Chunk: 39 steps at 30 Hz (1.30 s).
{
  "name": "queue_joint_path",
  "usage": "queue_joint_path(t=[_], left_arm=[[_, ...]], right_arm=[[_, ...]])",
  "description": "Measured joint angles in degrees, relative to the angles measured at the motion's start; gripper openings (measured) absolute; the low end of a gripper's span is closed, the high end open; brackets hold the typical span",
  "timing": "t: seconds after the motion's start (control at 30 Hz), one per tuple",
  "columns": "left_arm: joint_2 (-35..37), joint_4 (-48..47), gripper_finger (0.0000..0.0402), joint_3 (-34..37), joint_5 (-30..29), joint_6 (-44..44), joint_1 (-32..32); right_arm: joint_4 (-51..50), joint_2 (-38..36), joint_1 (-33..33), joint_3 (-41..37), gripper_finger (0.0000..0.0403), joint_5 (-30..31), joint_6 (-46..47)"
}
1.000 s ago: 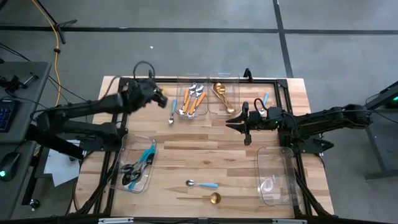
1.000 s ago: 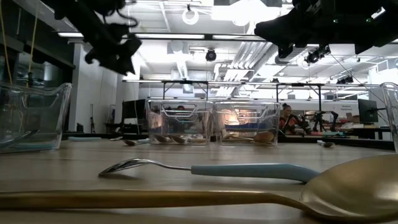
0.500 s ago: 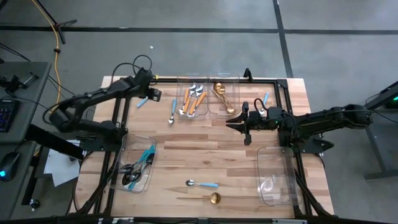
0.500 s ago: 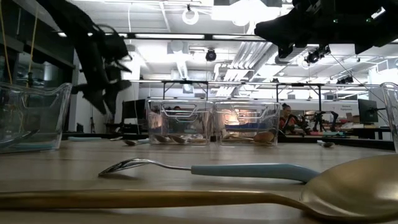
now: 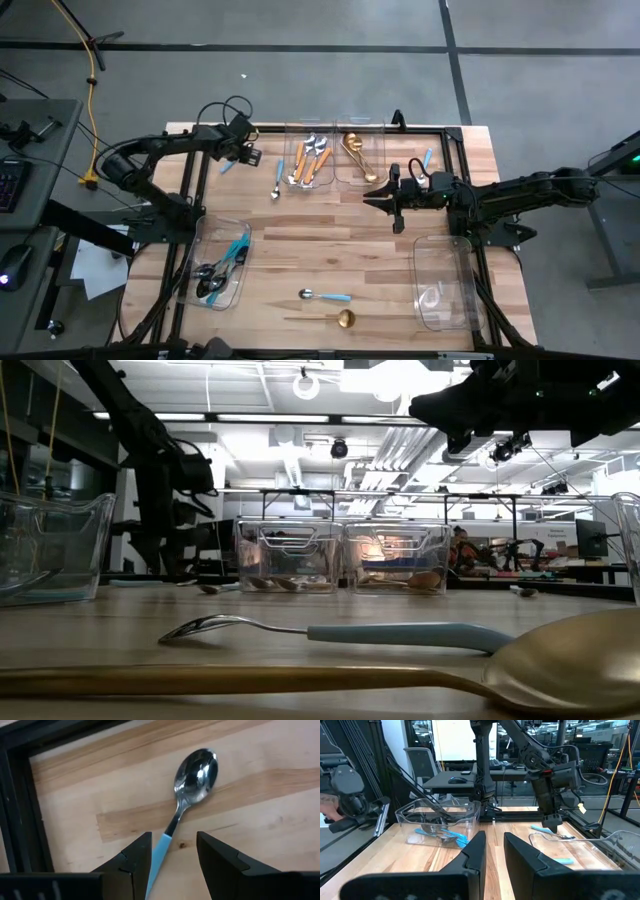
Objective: Sort silverware by color (type)
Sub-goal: Put the blue spoon into the bottom right transparent bin
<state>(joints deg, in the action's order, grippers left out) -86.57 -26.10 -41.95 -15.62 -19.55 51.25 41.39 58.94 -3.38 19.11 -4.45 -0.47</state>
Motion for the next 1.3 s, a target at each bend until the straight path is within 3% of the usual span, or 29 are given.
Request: queue_joint_path(t=[0.27, 0.53, 0.67, 1.1, 1.3], left_arm=[[-0.7, 0.7, 0.0145, 0.0, -0.4, 1.3, 0.0], [-6.1, 0.5, 0.0145, -0.2, -10.0, 1.7, -4.1], [-6.8, 0.5, 0.0145, -0.3, -10.8, 1.7, -5.0], [-6.4, -3.7, 0.0145, -1.6, 9.4, 1.4, -4.3], [-6.3, -5.6, 0.0145, -1.6, 12.8, 0.7, -5.0]], right_arm=[[0.0, 0.0, 0.0, 0.0, 0.0053, 0.0, 0.0], [0.0, 0.0, 0.0, 0.0, 0.0053, 0.0, 0.5], [0.0, 0.0, 0.0, 0.0, 0.0053, 0.0, 0.5], [-0.1, 0.0, 0.0, 0.0, 0.0053, 0.0, 0.5], [-0.1, 0.0, 0.0, 0.0, 0.0053, 0.0, 0.5]])
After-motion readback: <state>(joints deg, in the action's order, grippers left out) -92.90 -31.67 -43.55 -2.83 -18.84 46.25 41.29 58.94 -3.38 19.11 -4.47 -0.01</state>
